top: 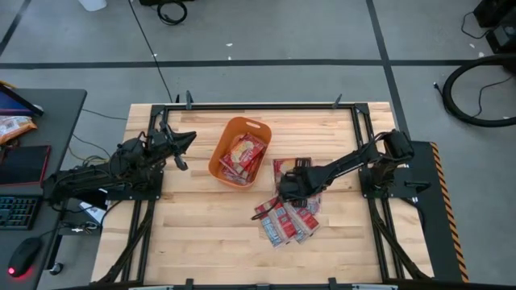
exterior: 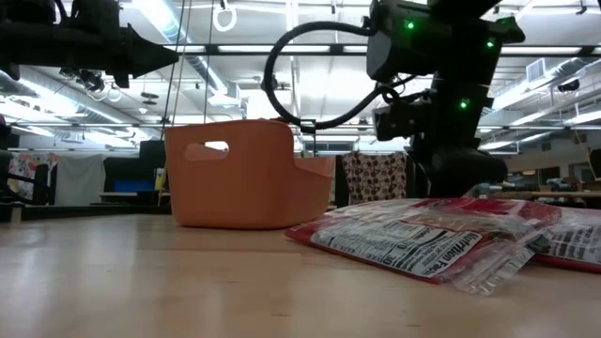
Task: Sort popcorn bags into baskets
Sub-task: Put the red popcorn pack into the orange bin
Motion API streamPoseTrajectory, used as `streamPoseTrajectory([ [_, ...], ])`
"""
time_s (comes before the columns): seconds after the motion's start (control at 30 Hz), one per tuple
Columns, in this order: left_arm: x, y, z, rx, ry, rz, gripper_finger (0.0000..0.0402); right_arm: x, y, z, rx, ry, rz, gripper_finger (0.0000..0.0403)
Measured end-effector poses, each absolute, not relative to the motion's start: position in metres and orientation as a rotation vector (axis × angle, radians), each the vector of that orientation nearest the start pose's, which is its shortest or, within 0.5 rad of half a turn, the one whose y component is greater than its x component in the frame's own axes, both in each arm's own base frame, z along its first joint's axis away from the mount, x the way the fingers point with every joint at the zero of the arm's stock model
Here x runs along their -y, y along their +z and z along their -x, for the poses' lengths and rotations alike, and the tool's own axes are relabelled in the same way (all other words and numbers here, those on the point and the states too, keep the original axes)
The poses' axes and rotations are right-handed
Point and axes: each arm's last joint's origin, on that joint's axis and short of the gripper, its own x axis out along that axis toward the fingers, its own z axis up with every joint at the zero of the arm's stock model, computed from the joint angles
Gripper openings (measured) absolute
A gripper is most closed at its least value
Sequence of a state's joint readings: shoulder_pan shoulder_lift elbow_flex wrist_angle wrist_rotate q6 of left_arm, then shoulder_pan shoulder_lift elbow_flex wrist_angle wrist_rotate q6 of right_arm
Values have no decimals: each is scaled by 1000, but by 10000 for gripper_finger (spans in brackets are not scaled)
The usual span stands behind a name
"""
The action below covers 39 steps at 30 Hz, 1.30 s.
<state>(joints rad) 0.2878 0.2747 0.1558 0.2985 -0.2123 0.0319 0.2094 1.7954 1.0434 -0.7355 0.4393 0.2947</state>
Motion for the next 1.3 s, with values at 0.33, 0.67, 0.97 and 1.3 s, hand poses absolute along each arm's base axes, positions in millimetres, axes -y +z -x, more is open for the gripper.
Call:
streamPoseTrajectory([
  [0.33,-37,223,-104,173,502,-38,36,-51,144,-303,-1315,-445,323,223],
  [0.67,-37,223,-105,172,502,-38,36,-51,125,-306,-1374,-436,393,222],
  [0.97,-37,222,-105,170,502,-38,36,-46,121,-306,-1397,-440,416,140],
  [1.3,-37,222,-105,169,502,-38,36,-44,121,-306,-1404,-455,414,26],
])
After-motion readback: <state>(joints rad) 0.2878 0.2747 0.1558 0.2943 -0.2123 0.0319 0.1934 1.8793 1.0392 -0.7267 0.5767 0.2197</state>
